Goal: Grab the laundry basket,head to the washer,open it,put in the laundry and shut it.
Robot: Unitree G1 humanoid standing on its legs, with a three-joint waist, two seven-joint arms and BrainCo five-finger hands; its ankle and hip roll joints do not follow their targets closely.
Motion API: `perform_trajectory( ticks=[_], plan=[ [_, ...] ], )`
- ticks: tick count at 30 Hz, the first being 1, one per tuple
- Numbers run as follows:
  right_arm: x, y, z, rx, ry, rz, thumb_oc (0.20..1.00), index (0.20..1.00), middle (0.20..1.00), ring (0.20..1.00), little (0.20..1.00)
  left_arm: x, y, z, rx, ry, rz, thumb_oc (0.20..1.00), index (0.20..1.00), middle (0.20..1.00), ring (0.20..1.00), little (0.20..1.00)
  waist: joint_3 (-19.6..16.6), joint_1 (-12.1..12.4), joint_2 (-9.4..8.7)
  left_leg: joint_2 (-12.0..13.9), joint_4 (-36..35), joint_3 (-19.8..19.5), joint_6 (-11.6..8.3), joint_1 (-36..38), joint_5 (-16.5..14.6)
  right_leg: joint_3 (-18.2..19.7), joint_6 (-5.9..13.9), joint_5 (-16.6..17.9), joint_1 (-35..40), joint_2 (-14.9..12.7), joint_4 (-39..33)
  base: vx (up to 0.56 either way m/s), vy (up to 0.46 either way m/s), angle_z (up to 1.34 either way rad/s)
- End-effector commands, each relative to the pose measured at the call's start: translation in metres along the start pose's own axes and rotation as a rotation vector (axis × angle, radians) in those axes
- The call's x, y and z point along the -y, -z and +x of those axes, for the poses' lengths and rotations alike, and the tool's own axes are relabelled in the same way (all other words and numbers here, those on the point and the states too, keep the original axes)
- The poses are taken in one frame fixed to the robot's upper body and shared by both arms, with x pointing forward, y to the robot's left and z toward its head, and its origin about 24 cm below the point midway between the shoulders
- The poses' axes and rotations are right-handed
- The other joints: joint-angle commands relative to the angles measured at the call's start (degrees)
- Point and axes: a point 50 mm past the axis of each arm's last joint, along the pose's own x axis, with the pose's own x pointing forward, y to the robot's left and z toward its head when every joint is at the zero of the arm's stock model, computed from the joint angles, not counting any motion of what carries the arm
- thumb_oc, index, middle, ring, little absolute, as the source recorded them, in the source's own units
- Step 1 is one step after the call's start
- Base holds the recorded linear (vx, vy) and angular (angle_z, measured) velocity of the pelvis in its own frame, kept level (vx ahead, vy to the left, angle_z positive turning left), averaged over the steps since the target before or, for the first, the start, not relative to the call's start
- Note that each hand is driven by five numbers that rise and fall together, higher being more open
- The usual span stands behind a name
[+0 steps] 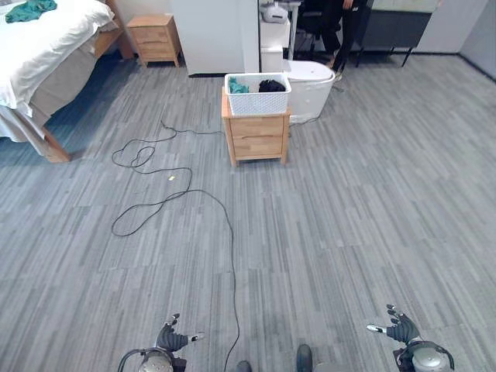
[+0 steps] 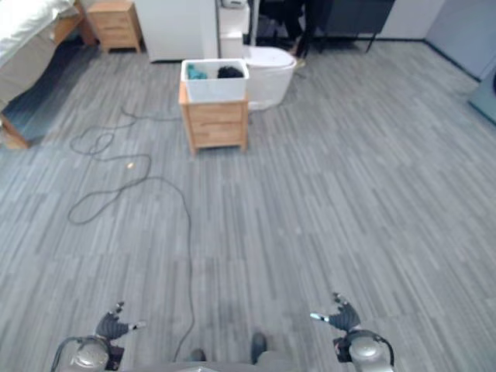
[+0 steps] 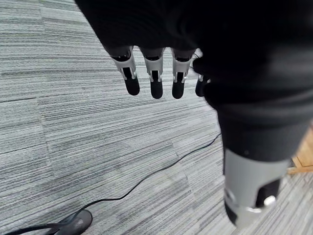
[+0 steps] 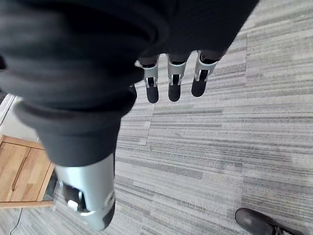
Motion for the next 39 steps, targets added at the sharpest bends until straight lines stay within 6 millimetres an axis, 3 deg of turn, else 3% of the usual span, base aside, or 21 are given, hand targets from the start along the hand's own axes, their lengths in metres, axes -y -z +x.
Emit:
perform_trajectory(
  ticks=[1, 11, 19, 23, 25, 29, 32, 36, 37, 39],
  plan=[
    [0.001, -0.024, 0.006, 0.101, 0.007, 0.015, 1.000, 1.000, 1.000, 1.000, 1.000, -0.016, -0.015, 0.003, 0.066, -0.067, -0.070, 1.000, 1.000, 1.000, 1.000, 1.000, -1.43, -0.75, -2.80, -1.01, -0.31, 0.49, -1.08, 0.10, -1.49, 1.53, 4.93, -6.94, 1.23, -2.02, 4.68, 0.03, -0.002, 0.03],
    [-0.005, -0.023, 0.006, 0.086, 0.006, 0.047, 1.000, 1.000, 1.000, 1.000, 1.000, -0.012, -0.015, 0.002, 0.063, -0.073, -0.156, 1.000, 1.000, 1.000, 1.000, 1.000, -1.07, -0.45, -2.98, -1.59, 0.60, 0.00, -0.54, 0.14, -2.54, 1.03, 4.95, -7.71, 1.43, -2.32, 5.47, 0.06, 0.012, 0.00],
    [-0.003, -0.034, 0.010, 0.111, 0.020, 0.059, 1.000, 1.000, 1.000, 1.000, 1.000, -0.017, -0.027, 0.003, 0.112, -0.084, -0.157, 1.000, 1.000, 1.000, 1.000, 1.000, 0.53, 0.42, -3.65, -2.90, 7.04, -0.16, 0.93, -4.37, -5.96, 2.09, 5.79, -7.85, -1.02, -3.54, 8.15, 0.06, 0.068, -0.06],
    [-0.004, -0.045, 0.013, 0.143, 0.013, 0.059, 1.000, 1.000, 1.000, 1.000, 1.000, -0.024, -0.031, 0.003, 0.125, -0.101, -0.153, 1.000, 1.000, 1.000, 1.000, 1.000, 1.57, 0.84, -3.89, -3.72, 9.12, -0.42, 2.20, -6.31, -7.53, 3.13, 6.79, -7.81, -3.95, -3.82, 12.30, 0.06, 0.105, -0.16],
    [-0.007, -0.053, 0.014, 0.170, 0.005, 0.060, 1.000, 1.000, 1.000, 1.000, 1.000, -0.029, -0.035, 0.003, 0.140, -0.114, -0.151, 1.000, 1.000, 1.000, 1.000, 1.000, 2.38, 0.96, -3.64, -4.05, 9.24, -0.21, 2.92, -6.04, -8.47, 2.34, 7.74, -7.13, -7.26, -4.40, 18.80, 0.11, 0.132, -0.30],
    [-0.008, -0.058, 0.014, 0.193, -0.005, 0.044, 1.000, 1.000, 1.000, 1.000, 1.000, -0.028, -0.035, 0.003, 0.143, -0.111, -0.151, 1.000, 1.000, 1.000, 1.000, 1.000, 3.60, 0.65, -3.18, -4.29, 8.48, -0.42, 3.08, -3.97, -9.13, 1.31, 7.68, -5.40, -11.73, -3.78, 23.47, 0.12, 0.054, -0.21],
    [-0.003, -0.060, 0.013, 0.203, 0.003, 0.032, 1.000, 1.000, 1.000, 1.000, 1.000, -0.022, -0.032, 0.004, 0.128, -0.095, -0.153, 1.000, 1.000, 1.000, 1.000, 1.000, 4.26, -0.49, -2.41, -5.41, 6.78, -1.02, 2.86, 0.33, -10.57, -2.07, 6.47, -4.22, -15.04, -3.50, 17.87, 0.29, 0.010, 0.03],
    [-0.003, -0.055, 0.012, 0.188, 0.005, 0.024, 1.000, 1.000, 1.000, 1.000, 1.000, -0.017, -0.035, 0.006, 0.131, -0.081, -0.158, 1.000, 1.000, 1.000, 1.000, 1.000, 5.19, -1.58, -2.13, -5.82, 6.68, -2.65, 2.21, 2.94, -11.71, -4.59, 7.01, -2.26, -16.33, -3.98, 11.07, 0.28, -0.093, 0.37],
    [-0.003, -0.049, 0.011, 0.167, 0.003, 0.014, 1.000, 1.000, 1.000, 1.000, 1.000, -0.013, -0.037, 0.007, 0.137, -0.065, -0.150, 1.000, 1.000, 1.000, 1.000, 1.000, 5.19, -2.30, -2.14, -6.50, 7.16, -4.26, 1.58, 5.02, -13.23, -5.03, 7.53, -0.77, -17.36, -4.29, 8.35, 0.44, -0.219, 0.65],
    [-0.002, -0.045, 0.010, 0.158, 0.004, 0.015, 1.000, 1.000, 1.000, 1.000, 1.000, -0.011, -0.037, 0.007, 0.137, -0.057, -0.143, 1.000, 1.000, 1.000, 1.000, 1.000, 4.90, -2.58, -2.20, -6.74, 7.48, -4.75, 1.47, 5.64, -14.10, -4.61, 7.48, -0.72, -16.51, -4.28, 7.73, 0.27, -0.146, 0.60]
  ],
)
